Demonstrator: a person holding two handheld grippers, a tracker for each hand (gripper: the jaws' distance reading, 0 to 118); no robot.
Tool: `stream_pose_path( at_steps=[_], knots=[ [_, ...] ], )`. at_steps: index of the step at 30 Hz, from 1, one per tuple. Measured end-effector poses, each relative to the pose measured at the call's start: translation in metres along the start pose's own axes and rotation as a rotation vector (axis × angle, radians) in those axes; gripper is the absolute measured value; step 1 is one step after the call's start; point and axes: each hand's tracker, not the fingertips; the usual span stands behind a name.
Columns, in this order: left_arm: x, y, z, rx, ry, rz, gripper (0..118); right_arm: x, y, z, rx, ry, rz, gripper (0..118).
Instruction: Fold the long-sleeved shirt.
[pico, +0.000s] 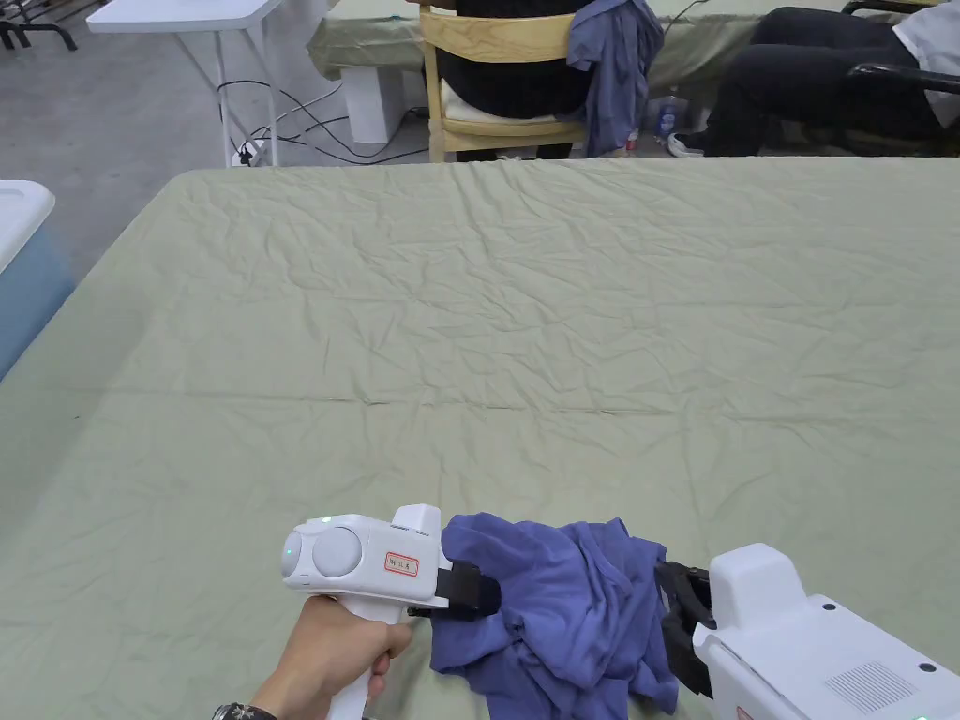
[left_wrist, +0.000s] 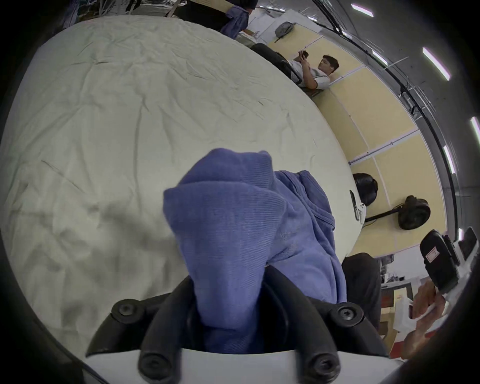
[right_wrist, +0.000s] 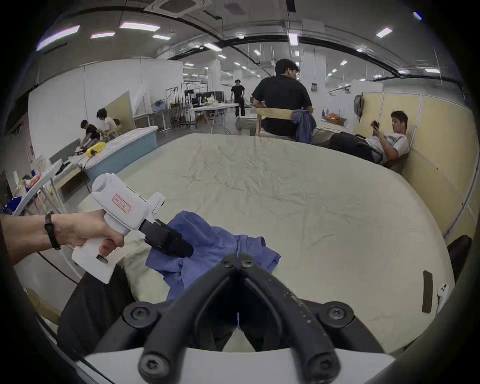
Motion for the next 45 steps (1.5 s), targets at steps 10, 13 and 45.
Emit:
stream_pose_path(
  at_steps=[10,13,45],
  knots=[
    [-0.079,0.017,0.071,-0.021,0.149,-0.068,13,-0.052,0.033,-0.038,-0.006,0.114,0.064,1],
    [-0.116,0.017,0.101,-0.011,0.189,-0.033,13,-0.077,0.047,-0.057,-0.006,0.171,0.093,1],
    [-0.289,-0.001,0.271,0.026,0.626,0.019,74,-0.216,0.087,-0.155,-0.100,0.427,0.228,1]
  ],
)
